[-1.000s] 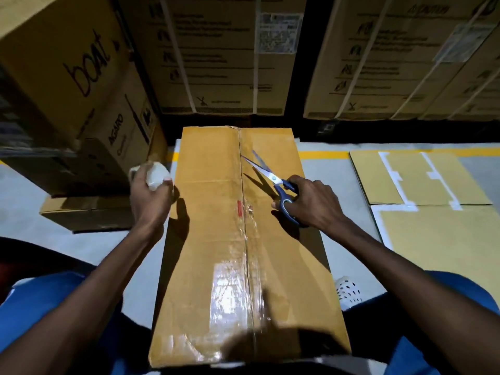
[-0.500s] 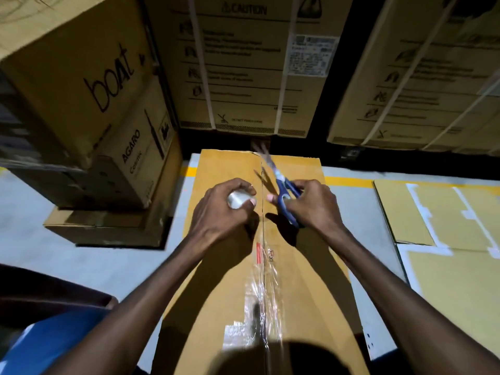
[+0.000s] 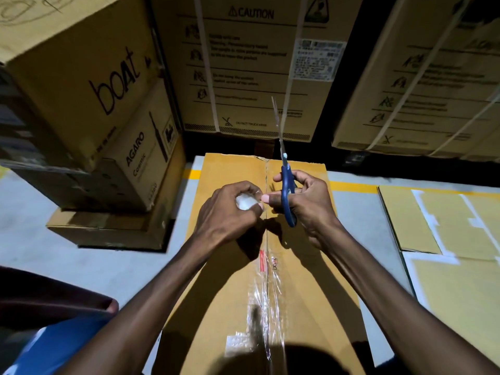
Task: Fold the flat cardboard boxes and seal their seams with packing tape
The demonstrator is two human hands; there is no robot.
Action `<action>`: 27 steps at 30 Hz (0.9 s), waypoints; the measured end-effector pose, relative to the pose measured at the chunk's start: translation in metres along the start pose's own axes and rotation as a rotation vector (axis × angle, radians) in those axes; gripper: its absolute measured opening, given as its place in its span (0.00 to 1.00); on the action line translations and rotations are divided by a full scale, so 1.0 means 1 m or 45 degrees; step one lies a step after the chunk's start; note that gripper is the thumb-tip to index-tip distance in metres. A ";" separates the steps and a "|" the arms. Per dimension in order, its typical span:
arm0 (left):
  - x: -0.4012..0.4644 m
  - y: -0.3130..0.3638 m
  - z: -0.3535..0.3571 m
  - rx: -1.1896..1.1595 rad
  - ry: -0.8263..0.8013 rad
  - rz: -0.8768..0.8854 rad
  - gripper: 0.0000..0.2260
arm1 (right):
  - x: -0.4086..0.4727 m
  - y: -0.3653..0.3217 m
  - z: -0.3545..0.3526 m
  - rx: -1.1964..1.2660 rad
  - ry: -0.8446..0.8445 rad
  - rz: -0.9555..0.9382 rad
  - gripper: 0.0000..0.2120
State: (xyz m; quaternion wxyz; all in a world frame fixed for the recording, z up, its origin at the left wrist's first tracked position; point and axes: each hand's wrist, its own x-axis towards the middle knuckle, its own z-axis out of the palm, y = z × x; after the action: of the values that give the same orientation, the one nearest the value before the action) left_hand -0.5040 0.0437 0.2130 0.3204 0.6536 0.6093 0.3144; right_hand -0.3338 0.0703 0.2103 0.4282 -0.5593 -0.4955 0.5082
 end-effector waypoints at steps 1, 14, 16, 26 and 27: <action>0.002 0.002 -0.001 0.035 -0.005 -0.002 0.13 | 0.000 -0.001 0.000 -0.002 0.024 0.001 0.21; 0.059 -0.010 -0.029 -0.167 -0.275 -0.114 0.35 | 0.040 -0.020 0.006 0.282 0.096 0.324 0.16; 0.059 -0.016 -0.038 -0.137 -0.354 -0.119 0.34 | 0.047 -0.019 -0.003 0.280 0.160 0.352 0.16; 0.053 -0.034 -0.066 -0.090 -0.347 -0.123 0.43 | 0.070 -0.006 -0.047 0.318 0.317 0.363 0.15; 0.050 -0.034 -0.066 -0.042 -0.363 -0.130 0.47 | 0.072 -0.002 -0.050 0.306 0.351 0.359 0.16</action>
State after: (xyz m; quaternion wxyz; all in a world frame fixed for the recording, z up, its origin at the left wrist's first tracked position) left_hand -0.5739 0.0979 0.2264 0.4299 0.6547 0.5846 0.2116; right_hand -0.2852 0.1426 0.2076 0.4803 -0.6321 -0.2851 0.5371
